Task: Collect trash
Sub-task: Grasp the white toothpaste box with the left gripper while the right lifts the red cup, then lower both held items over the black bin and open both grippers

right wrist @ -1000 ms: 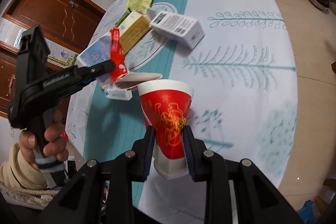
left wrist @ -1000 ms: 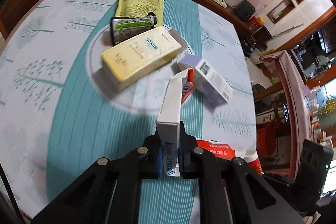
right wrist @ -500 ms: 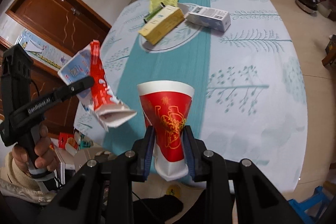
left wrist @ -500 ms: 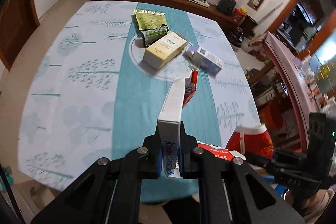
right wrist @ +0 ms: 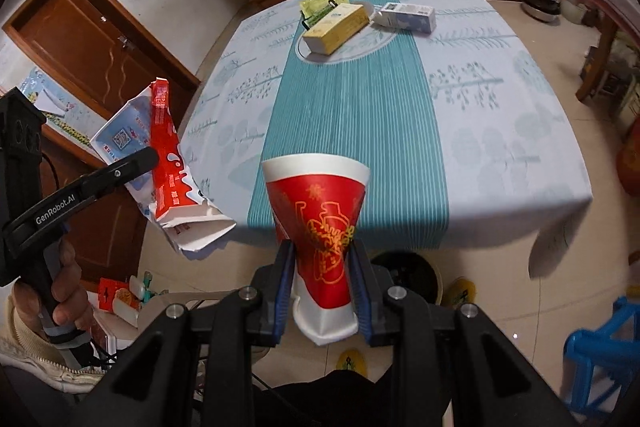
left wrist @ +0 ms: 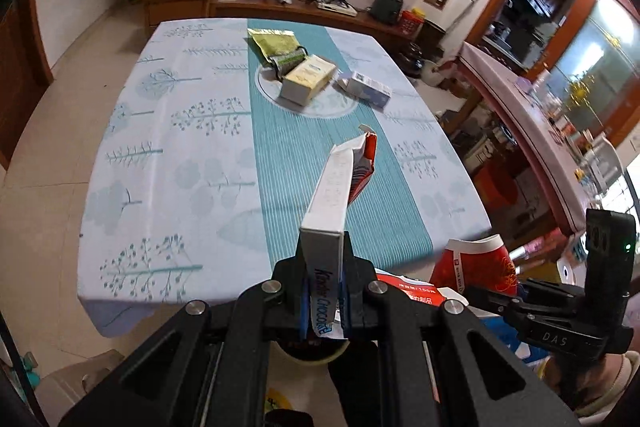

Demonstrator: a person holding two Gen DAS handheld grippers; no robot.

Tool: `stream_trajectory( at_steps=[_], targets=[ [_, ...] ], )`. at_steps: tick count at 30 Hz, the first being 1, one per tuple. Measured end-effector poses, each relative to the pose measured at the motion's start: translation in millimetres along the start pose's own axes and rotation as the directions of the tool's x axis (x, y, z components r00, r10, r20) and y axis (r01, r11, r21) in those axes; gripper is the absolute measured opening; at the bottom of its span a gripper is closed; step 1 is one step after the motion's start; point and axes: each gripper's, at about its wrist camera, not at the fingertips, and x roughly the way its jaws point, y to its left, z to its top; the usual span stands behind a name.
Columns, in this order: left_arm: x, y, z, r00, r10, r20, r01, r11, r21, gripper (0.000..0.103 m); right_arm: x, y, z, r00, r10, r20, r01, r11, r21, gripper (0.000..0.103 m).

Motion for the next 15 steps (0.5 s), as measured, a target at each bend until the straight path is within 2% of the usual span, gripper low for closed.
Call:
stream_trajectory(
  at_steps=[5, 8, 15],
  targets=[
    [-0.9, -9.1, -17.5, 0.999, -0.033, -0.034, 0.033, 0.999, 0.015, 0.009, -13.3, 7.1, -24.5, 0.999, -0.047, -0.015, 0.048, 0.999, 0.003, 0.027],
    [5.4, -20.7, -28.3, 0.998, -0.023, -0.056, 0.026, 0.999, 0.042, 0.009, -17.0, 7.7, -36.0, 0.998, -0.063, -0.028, 0.064, 0.998, 0.005, 0.027],
    [44.9, -43.5, -63.3, 0.989, 0.013, -0.15, 0.001, 0.996, 0.09, 0.009, 9.6, -14.5, -62.3, 0.992, -0.053, -0.113, 0.059, 0.997, 0.049, 0.027]
  ],
)
